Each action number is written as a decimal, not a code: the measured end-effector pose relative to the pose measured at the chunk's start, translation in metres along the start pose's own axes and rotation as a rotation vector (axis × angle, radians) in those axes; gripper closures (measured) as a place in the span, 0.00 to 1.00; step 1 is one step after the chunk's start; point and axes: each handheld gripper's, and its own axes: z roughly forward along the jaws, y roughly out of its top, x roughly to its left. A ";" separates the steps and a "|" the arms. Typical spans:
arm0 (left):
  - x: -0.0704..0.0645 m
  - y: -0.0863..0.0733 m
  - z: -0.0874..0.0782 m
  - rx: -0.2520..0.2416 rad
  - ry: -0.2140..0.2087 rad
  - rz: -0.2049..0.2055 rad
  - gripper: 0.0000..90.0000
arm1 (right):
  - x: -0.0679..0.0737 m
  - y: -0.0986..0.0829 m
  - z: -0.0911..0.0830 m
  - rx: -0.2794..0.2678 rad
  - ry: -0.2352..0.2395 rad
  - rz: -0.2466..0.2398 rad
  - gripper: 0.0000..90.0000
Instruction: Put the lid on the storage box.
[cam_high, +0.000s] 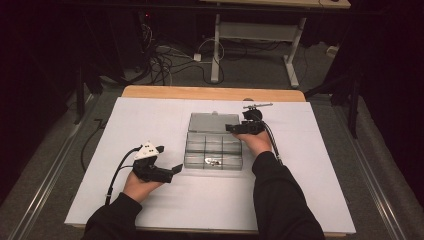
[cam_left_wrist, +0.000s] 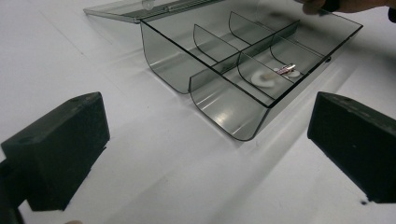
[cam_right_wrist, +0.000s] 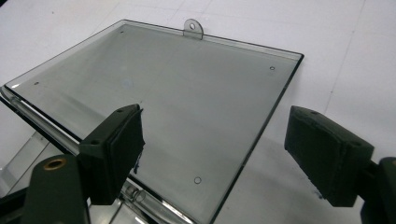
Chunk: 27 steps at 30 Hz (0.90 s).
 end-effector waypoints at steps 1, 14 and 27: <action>0.000 0.000 0.000 0.000 0.001 0.000 0.00 | 0.000 0.000 0.001 0.005 0.008 0.011 0.23; 0.000 0.000 0.000 -0.002 0.004 0.001 0.00 | -0.005 -0.002 0.006 0.010 0.071 0.082 0.23; 0.000 0.000 0.001 0.000 0.006 0.000 0.00 | -0.008 -0.003 0.005 0.019 0.112 0.130 0.29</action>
